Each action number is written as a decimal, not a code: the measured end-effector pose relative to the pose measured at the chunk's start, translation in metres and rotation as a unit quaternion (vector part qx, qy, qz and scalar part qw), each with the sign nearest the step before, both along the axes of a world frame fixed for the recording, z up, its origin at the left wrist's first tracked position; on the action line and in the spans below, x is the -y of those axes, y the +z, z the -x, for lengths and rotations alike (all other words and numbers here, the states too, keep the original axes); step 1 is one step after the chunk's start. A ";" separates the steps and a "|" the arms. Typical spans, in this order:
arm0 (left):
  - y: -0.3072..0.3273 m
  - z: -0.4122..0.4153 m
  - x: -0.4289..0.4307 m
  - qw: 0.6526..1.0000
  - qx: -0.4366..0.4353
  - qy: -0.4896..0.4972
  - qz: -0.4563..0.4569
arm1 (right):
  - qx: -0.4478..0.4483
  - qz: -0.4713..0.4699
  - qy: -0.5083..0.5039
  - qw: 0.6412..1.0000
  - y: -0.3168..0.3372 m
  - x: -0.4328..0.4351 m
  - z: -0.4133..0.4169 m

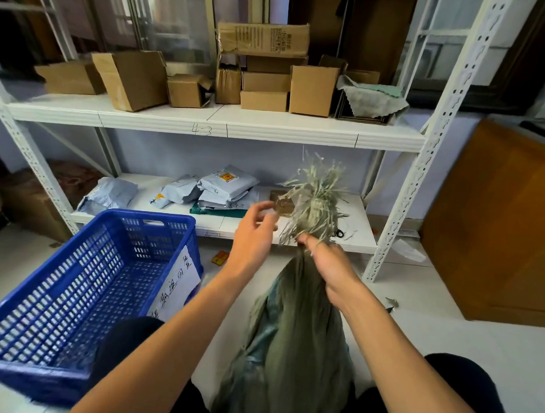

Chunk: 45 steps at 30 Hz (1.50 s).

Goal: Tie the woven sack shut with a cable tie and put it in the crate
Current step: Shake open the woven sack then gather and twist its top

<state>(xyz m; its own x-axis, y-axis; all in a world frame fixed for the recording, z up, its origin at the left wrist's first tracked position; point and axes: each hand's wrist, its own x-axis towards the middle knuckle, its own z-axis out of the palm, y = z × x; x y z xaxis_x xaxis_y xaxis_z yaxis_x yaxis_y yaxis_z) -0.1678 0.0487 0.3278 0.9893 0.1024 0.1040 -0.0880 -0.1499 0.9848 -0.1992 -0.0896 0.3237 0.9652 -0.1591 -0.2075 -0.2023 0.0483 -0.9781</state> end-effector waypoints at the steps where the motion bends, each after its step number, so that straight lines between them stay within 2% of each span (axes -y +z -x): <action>1: -0.018 0.008 -0.006 0.999 0.035 0.012 -0.034 | -0.011 -0.024 -0.026 0.999 0.001 0.003 -0.004; 3: -0.054 0.033 -0.011 0.987 0.070 -0.012 -0.146 | -0.038 -0.064 -0.062 0.995 0.003 0.003 -0.013; 6: -0.104 0.057 0.000 0.958 0.002 -0.120 -0.261 | -0.053 -0.119 -0.059 0.990 0.000 -0.005 -0.023; 8: -0.117 0.062 0.012 0.960 -0.029 -0.145 -0.239 | -0.065 -0.147 -0.035 0.986 -0.001 -0.015 -0.024; 10: -0.119 0.061 0.023 0.973 -0.046 -0.139 -0.180 | -0.069 -0.161 0.009 0.984 0.002 -0.027 -0.020; 15: -0.109 0.045 0.037 0.988 -0.065 -0.104 -0.091 | -0.067 -0.149 0.069 0.984 0.011 -0.046 -0.021; 18: -0.102 0.037 0.040 0.992 -0.043 -0.095 -0.076 | -0.057 -0.114 0.111 0.986 0.018 -0.047 -0.027; 21: -0.084 0.035 0.044 0.990 -0.029 -0.134 -0.018 | -0.043 -0.056 0.141 0.988 0.026 -0.041 -0.032; 26: -0.078 0.035 0.050 0.977 -0.112 -0.168 0.074 | 0.018 0.044 0.077 0.996 0.040 -0.024 -0.037; 28: -0.079 0.033 0.049 0.970 -0.152 -0.173 0.076 | 0.034 0.055 0.048 0.997 0.041 -0.021 -0.040; 32: -0.077 0.038 0.053 0.967 -0.171 -0.176 0.069 | 0.037 -0.065 0.055 0.996 0.044 -0.022 -0.046; 33: -0.078 0.040 0.056 0.966 -0.180 -0.170 0.078 | 0.041 -0.071 0.066 0.994 0.045 -0.022 -0.046; 37: -0.085 0.042 0.064 0.961 -0.221 -0.139 0.090 | 0.068 0.066 0.091 0.991 0.039 -0.027 -0.043; 39: -0.087 0.039 0.066 0.966 -0.231 -0.101 0.050 | 0.067 0.117 0.089 0.987 0.036 -0.026 -0.046; 41: -0.089 0.036 0.068 0.969 -0.240 -0.058 0.020 | 0.057 0.110 0.109 0.986 0.036 -0.022 -0.048; 43: -0.089 0.035 0.069 0.966 -0.252 -0.045 0.039 | 0.074 0.065 0.147 0.984 0.037 -0.018 -0.048; 45: -0.087 0.032 0.069 0.964 -0.254 -0.042 0.070 | 0.085 0.069 0.194 0.975 0.035 -0.012 -0.049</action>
<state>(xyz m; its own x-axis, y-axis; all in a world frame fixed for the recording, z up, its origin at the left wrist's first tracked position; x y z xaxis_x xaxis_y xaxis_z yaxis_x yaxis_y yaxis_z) -0.1994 -0.0199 0.2410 0.9147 -0.0015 -0.4040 0.4039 -0.0259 0.9144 -0.1497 -0.0774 0.3585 0.9770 0.2089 -0.0421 -0.0140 -0.1341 -0.9909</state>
